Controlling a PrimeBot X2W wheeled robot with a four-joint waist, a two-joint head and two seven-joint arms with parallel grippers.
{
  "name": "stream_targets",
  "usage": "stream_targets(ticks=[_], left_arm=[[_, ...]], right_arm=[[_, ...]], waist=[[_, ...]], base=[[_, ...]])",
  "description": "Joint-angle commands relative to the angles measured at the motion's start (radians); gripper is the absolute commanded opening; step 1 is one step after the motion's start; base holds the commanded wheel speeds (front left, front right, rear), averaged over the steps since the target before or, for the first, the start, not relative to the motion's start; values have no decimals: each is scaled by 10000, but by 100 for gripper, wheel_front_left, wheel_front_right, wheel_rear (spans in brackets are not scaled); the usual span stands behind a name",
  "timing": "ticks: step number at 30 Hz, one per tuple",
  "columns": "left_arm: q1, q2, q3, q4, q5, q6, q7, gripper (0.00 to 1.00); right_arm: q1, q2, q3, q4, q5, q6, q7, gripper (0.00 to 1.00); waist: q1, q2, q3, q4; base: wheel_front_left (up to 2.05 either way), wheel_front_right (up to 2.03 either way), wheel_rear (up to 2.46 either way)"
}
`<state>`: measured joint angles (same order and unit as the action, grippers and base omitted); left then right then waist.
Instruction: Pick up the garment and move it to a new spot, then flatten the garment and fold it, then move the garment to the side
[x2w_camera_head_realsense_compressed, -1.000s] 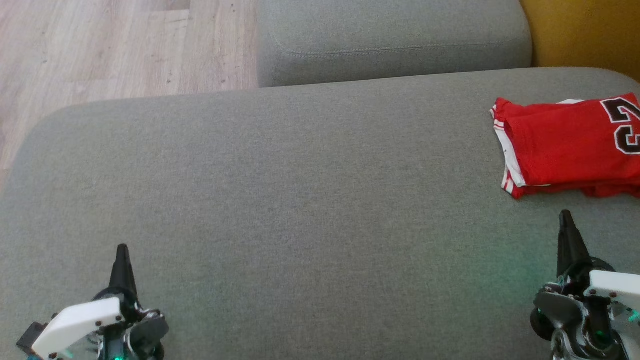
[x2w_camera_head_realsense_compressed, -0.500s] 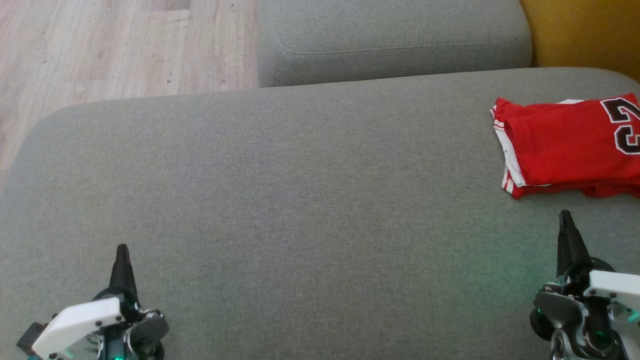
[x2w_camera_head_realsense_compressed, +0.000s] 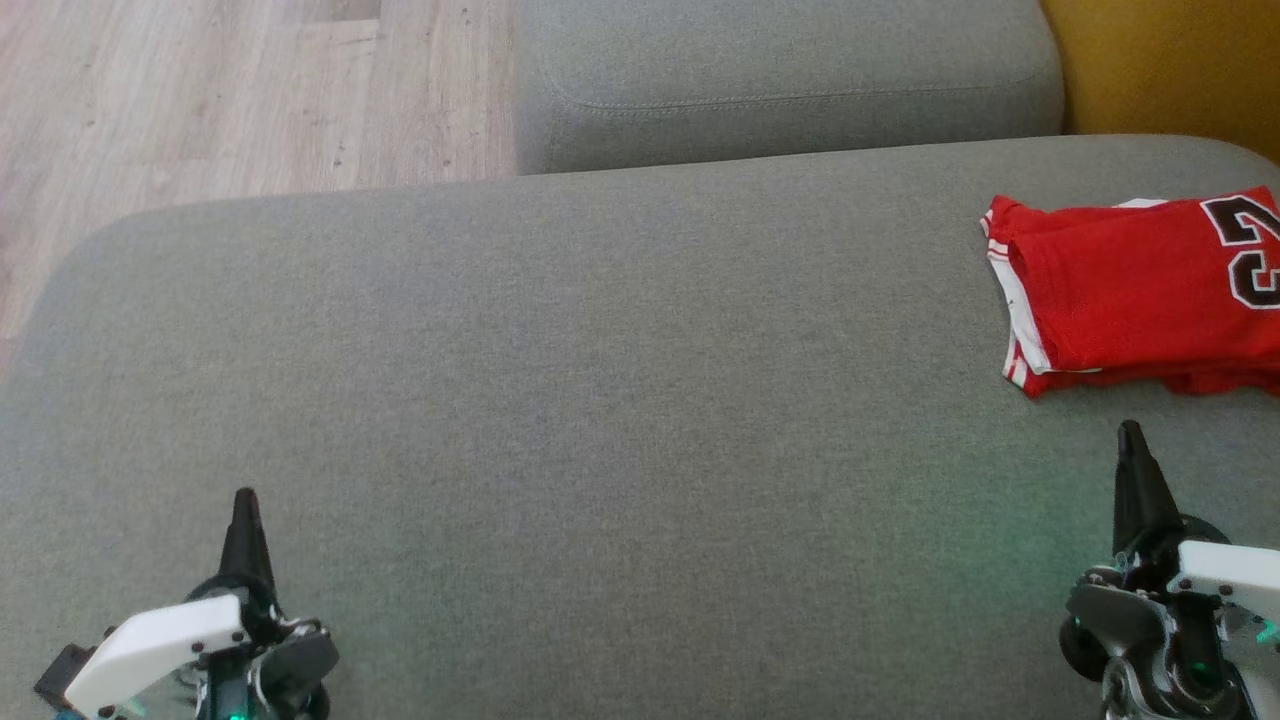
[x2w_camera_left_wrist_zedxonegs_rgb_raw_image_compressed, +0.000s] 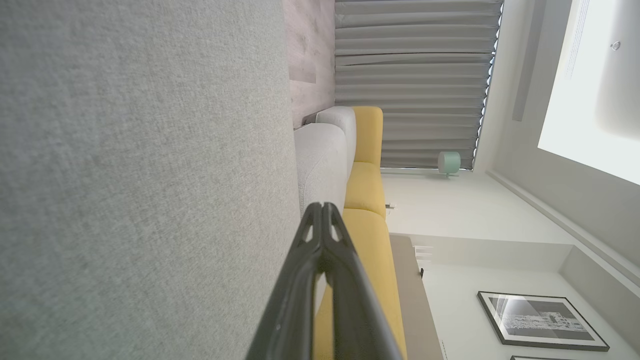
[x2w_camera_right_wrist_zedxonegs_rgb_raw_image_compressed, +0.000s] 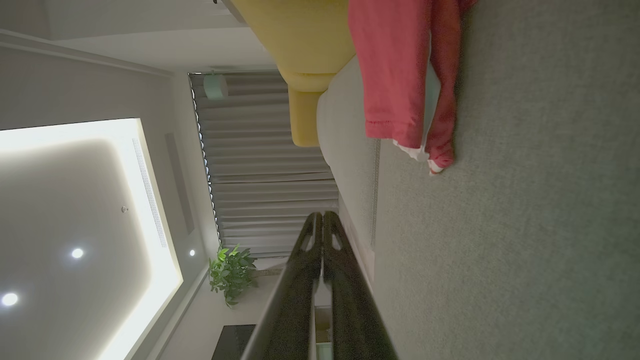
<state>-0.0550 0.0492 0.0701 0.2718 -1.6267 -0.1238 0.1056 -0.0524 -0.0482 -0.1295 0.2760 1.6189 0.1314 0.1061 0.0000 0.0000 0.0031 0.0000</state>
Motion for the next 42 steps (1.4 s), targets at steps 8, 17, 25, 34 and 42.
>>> stream_targets(ticks=[8, 17, 25, 34, 42], left_arm=[[-526, 48, 393, -269, 145, -69, 41, 0], [-527, 43, 401, -269, 151, -69, 47, 0], [-527, 39, 406, -269, 156, -69, 52, 0], [-528, 36, 412, -268, 161, -69, 56, 0], [-528, 33, 416, -268, 164, -69, 59, 0]], right_arm=[[-552, -50, 190, -314, -76, -7, 44, 0], [-553, -46, 184, -314, -80, -7, 49, 0], [-553, -43, 180, -314, -84, -7, 53, 0], [-553, -40, 175, -314, -88, -7, 56, 0], [-554, -38, 172, -314, -91, -7, 59, 0]], waist=[[0, 0, 0, 0], [0, 0, 0, 0], [0, 0, 0, 0], [0, 0, 0, 0], [0, 0, 0, 0]], base=[[0, 0, 0], [0, 0, 0], [0, 0, 0], [0, 0, 0], [0, 0, 0]])
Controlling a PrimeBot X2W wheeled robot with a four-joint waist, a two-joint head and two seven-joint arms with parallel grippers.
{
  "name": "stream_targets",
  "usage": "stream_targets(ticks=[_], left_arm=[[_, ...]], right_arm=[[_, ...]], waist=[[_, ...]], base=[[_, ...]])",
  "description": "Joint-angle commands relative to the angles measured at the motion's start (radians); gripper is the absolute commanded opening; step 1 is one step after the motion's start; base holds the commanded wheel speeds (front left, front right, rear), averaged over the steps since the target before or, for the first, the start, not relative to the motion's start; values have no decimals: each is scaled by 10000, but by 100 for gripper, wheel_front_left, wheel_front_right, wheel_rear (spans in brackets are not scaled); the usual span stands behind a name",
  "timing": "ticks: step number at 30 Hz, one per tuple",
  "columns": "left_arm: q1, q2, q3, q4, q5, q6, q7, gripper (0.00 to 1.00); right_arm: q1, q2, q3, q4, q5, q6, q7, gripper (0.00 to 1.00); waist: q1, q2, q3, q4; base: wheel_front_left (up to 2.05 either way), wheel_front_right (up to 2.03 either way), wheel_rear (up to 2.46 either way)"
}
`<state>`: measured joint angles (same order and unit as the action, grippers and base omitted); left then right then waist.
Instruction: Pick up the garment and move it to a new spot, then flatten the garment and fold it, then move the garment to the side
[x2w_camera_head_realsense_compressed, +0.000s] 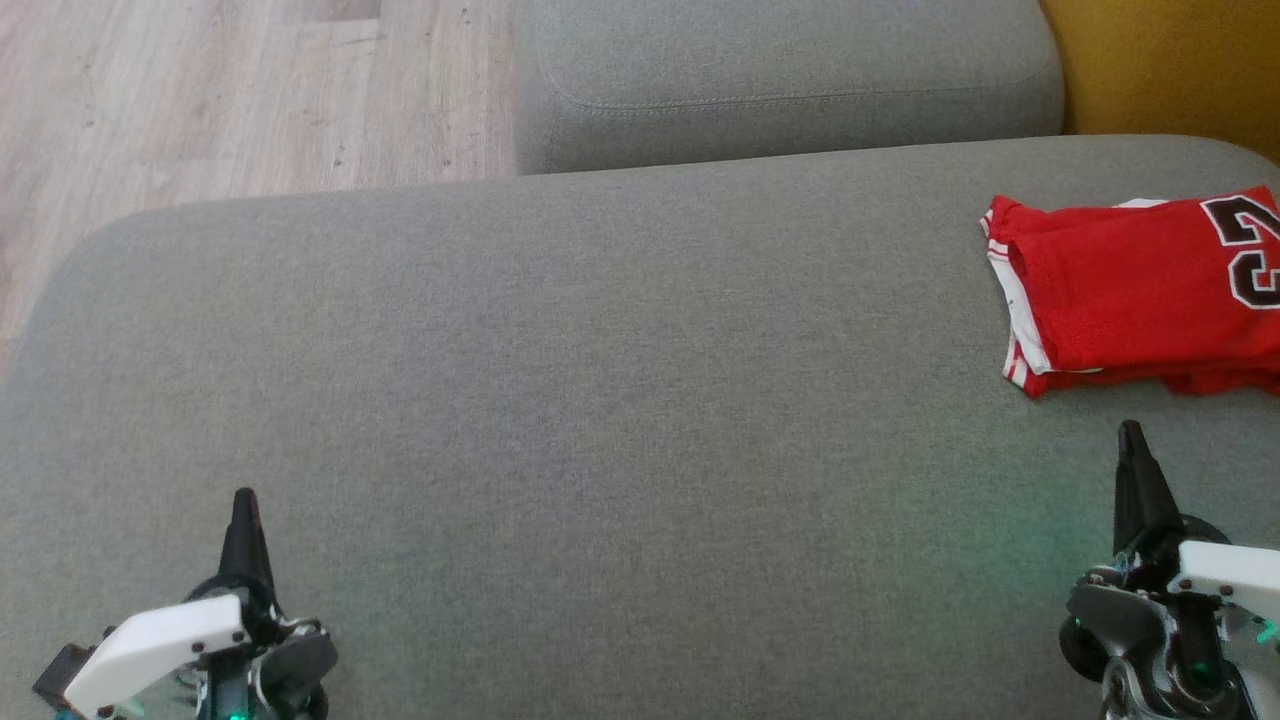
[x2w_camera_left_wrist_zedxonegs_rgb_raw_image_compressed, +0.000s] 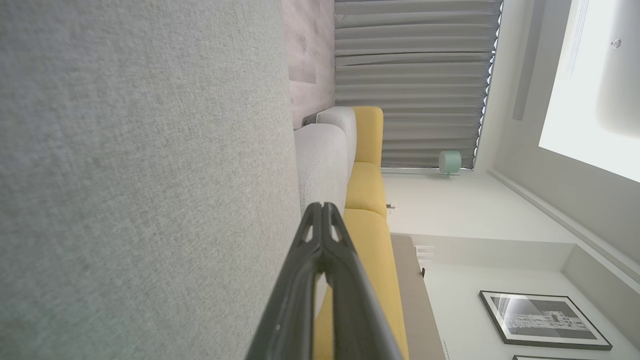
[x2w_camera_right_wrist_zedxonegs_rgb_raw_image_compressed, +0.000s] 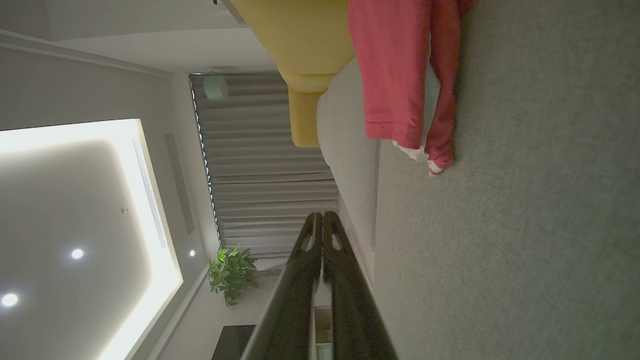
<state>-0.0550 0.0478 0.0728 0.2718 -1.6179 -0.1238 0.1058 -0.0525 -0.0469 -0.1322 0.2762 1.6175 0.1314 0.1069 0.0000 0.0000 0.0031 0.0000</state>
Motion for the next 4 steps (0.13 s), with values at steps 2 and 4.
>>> stream_targets(ticks=[2, 4], left_arm=[[-528, 46, 390, -268, 76, -69, 58, 0], [-528, 45, 391, -268, 77, -69, 59, 0]], right_arm=[[-553, -51, 198, -315, -78, -7, 52, 0], [-553, -50, 197, -315, -79, -7, 52, 0]], waist=[[0, 0, 0, 0], [0, 0, 0, 0]], base=[[0, 0, 0], [0, 0, 0]])
